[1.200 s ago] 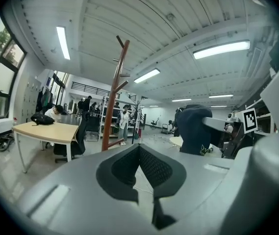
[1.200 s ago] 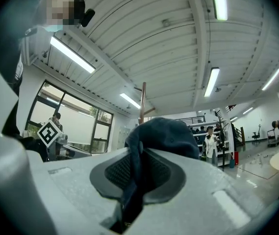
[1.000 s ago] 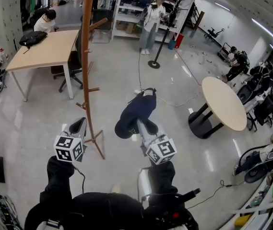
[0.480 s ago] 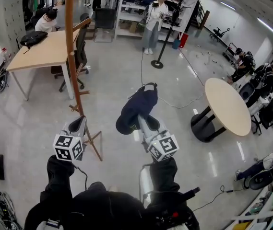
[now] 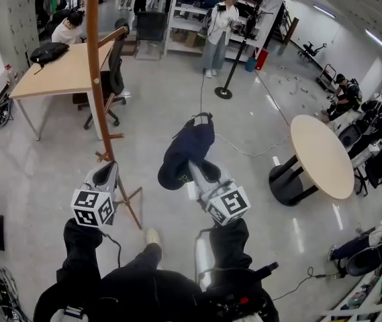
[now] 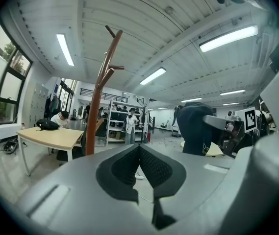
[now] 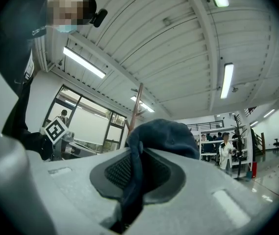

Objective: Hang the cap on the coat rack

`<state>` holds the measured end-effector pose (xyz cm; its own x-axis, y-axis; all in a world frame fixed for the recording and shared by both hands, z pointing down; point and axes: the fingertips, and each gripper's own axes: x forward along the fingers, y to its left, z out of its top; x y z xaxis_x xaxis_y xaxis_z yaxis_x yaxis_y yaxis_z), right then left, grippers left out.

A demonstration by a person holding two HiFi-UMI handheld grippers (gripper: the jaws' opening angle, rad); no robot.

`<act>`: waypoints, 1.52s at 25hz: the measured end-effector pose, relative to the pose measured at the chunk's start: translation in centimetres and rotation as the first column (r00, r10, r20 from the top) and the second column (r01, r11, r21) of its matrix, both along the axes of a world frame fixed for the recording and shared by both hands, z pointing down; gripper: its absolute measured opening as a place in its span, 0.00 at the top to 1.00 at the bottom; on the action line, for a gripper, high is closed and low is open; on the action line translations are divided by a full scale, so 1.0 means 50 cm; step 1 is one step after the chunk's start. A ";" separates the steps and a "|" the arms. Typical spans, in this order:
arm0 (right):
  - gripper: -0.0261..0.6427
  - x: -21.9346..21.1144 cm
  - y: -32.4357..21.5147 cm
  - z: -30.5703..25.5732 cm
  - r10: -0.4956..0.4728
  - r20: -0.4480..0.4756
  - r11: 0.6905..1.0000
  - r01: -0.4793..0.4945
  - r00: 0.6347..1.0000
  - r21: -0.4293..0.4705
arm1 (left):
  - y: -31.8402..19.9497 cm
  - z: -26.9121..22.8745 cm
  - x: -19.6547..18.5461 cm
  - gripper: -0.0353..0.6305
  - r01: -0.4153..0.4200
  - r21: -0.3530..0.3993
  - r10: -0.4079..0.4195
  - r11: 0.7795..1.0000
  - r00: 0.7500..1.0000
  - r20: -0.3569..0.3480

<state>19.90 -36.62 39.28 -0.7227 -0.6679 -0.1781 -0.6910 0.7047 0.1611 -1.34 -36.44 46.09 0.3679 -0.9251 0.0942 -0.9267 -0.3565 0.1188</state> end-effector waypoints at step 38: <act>0.90 -0.269 -0.241 -0.309 -0.459 0.031 0.852 0.430 0.888 0.299 | -0.114 -0.195 -0.243 0.94 0.377 0.141 -0.383 0.915 0.923 0.017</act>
<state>6.43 -48.65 23.83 -0.8996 -0.1922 -0.3921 -0.3368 0.8769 0.3430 -13.48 -42.13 36.32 -0.0159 -0.9994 -0.0309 -0.9985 0.0143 0.0521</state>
